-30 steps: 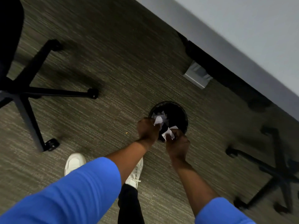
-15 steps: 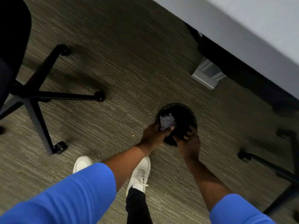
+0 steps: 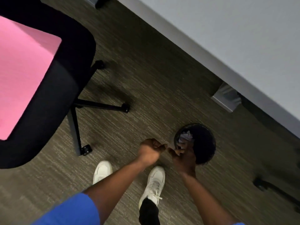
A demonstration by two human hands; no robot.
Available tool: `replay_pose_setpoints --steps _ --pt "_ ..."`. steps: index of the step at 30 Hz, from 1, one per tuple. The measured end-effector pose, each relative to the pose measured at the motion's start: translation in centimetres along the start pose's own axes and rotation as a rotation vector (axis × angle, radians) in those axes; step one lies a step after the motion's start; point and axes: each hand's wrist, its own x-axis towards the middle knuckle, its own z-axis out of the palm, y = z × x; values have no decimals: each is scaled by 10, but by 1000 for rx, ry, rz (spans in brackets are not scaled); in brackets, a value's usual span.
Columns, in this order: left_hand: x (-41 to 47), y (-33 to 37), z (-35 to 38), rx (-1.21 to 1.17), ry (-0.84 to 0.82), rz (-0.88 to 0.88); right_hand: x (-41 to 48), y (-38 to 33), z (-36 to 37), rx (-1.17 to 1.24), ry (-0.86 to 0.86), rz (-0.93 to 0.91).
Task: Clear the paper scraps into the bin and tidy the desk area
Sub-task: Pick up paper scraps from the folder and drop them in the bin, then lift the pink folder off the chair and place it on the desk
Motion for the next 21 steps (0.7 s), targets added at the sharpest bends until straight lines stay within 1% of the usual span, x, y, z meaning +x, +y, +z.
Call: replay_pose_setpoints --steps 2,4,9,14,16,19,21 --pt "-7 -8 -25 81 5 -52 -8 -26 12 10 -58 -5" --pt "-14 -17 -53 99 62 -45 -17 -53 24 -4 -92 -34" --pt "-37 -30 -129 -30 193 -13 -39 -120 54 -52 -218 -124" --pt "-63 -28 -213 -81 347 42 -52 -189 94 -77 -258 -215" --pt "-73 -27 -243 -107 404 52 -58 -212 112 -51 -261 -242" --pt "-83 -31 -282 -160 481 68 -68 -244 140 -32 -256 -355" --pt "-88 -32 -300 -183 521 78 -72 -260 154 2 -258 -394"
